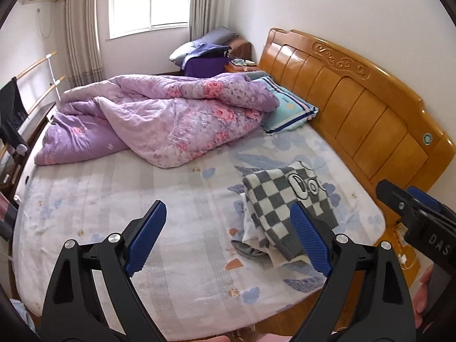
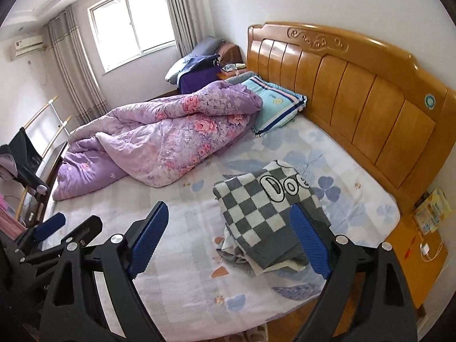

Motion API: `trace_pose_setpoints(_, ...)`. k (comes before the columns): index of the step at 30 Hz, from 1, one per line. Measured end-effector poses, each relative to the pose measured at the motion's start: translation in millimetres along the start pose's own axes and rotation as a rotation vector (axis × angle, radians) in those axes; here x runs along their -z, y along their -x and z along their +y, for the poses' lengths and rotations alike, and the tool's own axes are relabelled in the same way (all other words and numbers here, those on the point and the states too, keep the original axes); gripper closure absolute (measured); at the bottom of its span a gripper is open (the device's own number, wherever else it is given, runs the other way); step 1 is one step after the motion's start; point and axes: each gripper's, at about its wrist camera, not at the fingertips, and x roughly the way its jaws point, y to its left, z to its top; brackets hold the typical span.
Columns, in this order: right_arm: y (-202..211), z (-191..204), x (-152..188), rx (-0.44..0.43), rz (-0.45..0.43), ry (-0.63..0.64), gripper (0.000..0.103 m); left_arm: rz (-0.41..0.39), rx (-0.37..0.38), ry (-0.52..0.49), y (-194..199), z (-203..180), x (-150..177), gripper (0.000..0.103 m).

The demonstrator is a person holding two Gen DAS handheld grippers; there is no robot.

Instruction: Fold large clothes

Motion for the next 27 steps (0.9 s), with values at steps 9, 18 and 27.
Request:
trace_pose_setpoints(9,-19.3,2.2,-2.3,0.03,0.016,0.02,0.019,0.025,0.013,-0.02,-14.9,-6.0,-6.2,0.014)
trace_pose_setpoints(18,-26.9,2.7,-2.0,0.038,0.044,0.017,0.019,0.041,0.008,-0.016,-22.5,-4.9,-10.9,0.014)
trace_pose_setpoints(27,-32.8,1.3,0.9,0.04,0.076,0.008,0.019,0.064,0.009,-0.02,-27.7,-0.9,-9.9,0.013)
